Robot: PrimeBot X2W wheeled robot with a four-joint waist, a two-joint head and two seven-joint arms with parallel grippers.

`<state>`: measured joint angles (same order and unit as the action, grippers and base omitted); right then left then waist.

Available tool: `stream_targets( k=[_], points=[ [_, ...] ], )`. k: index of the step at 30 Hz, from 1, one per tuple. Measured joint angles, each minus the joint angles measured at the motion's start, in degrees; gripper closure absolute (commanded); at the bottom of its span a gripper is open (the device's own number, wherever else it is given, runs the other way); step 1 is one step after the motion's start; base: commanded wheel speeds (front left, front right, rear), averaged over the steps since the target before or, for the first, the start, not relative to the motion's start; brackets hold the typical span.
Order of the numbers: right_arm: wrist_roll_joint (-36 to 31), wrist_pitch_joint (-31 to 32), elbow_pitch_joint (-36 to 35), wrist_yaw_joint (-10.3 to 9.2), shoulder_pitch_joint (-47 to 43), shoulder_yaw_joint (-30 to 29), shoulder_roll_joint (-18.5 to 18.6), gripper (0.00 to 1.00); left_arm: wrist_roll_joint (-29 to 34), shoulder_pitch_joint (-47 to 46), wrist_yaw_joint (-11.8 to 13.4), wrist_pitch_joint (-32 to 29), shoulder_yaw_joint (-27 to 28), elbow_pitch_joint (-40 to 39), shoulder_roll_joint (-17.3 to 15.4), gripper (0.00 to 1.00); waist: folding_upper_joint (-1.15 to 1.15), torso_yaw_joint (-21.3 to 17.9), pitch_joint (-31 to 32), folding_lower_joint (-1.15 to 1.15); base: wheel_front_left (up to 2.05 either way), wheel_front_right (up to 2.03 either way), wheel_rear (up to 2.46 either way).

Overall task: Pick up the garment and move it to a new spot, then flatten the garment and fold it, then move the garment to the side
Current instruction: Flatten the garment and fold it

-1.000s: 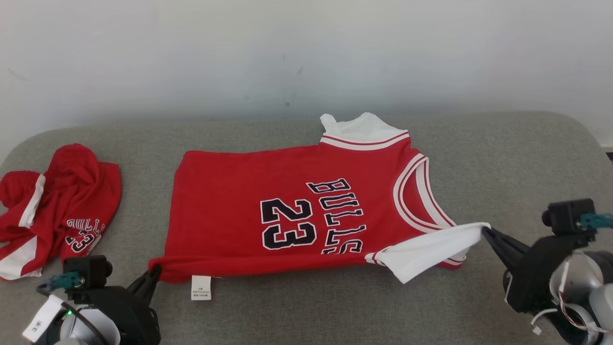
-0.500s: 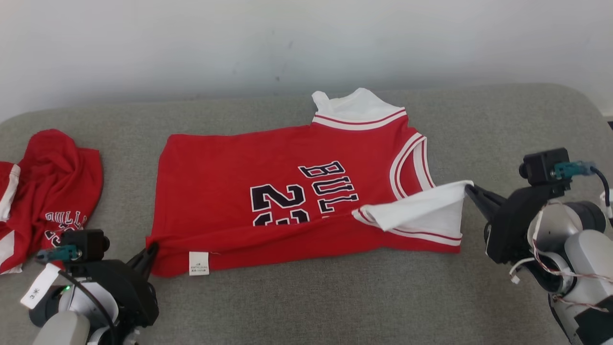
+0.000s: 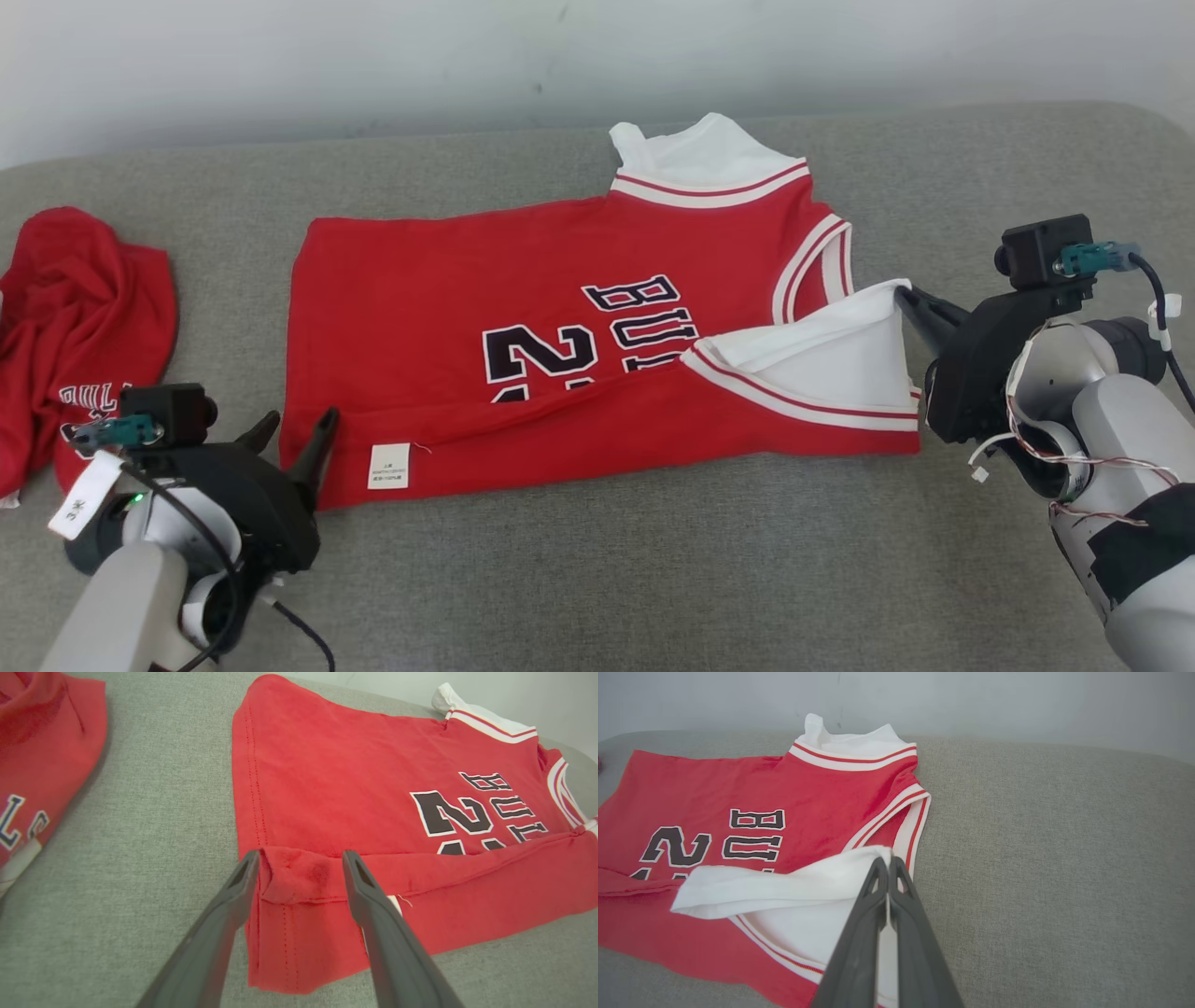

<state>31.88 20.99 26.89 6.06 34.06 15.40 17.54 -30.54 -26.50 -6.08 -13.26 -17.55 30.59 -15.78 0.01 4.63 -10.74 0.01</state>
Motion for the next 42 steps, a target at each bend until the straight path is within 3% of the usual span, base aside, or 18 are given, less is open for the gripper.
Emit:
stream_targets(
  k=[9,11,12,21,31,42],
  points=[
    [-1.5,-3.4,7.6,0.25,2.2,0.6,-0.2,1.0,1.2,-0.8,0.0,3.2,-1.5,1.5,2.4,0.0,0.0,2.8,-1.0,0.0,0.0,0.0,0.0],
    [-2.0,-4.7,8.9,0.25,2.6,0.7,-0.1,0.24,1.2,-0.9,0.0,4.0,-1.4,1.9,2.5,0.0,0.0,3.5,-1.1,0.0,0.0,0.0,0.0],
    [-2.2,-5.4,9.6,0.25,3.0,1.0,-0.2,0.0,1.2,-0.9,0.0,4.5,-1.3,2.2,2.5,0.0,0.0,3.9,-1.1,0.0,0.0,0.0,0.0],
    [-3.3,-10.8,14.1,0.51,3.3,2.0,-1.2,0.0,0.6,1.4,0.0,8.5,-0.3,4.2,3.2,0.0,0.0,4.4,1.1,-0.01,0.0,0.0,0.0],
    [-3.6,-19.6,12.1,0.48,-8.0,0.5,-0.8,0.0,-0.2,8.3,1.1,16.1,1.8,3.8,4.2,0.0,-0.01,2.9,4.5,-0.02,0.0,0.0,0.0],
    [-4.2,-22.6,10.2,-0.52,-10.0,1.5,-2.2,0.0,0.1,8.6,1.0,18.4,1.5,5.1,4.2,0.0,-0.01,0.2,3.0,-0.01,0.0,0.0,0.0]
  ],
)
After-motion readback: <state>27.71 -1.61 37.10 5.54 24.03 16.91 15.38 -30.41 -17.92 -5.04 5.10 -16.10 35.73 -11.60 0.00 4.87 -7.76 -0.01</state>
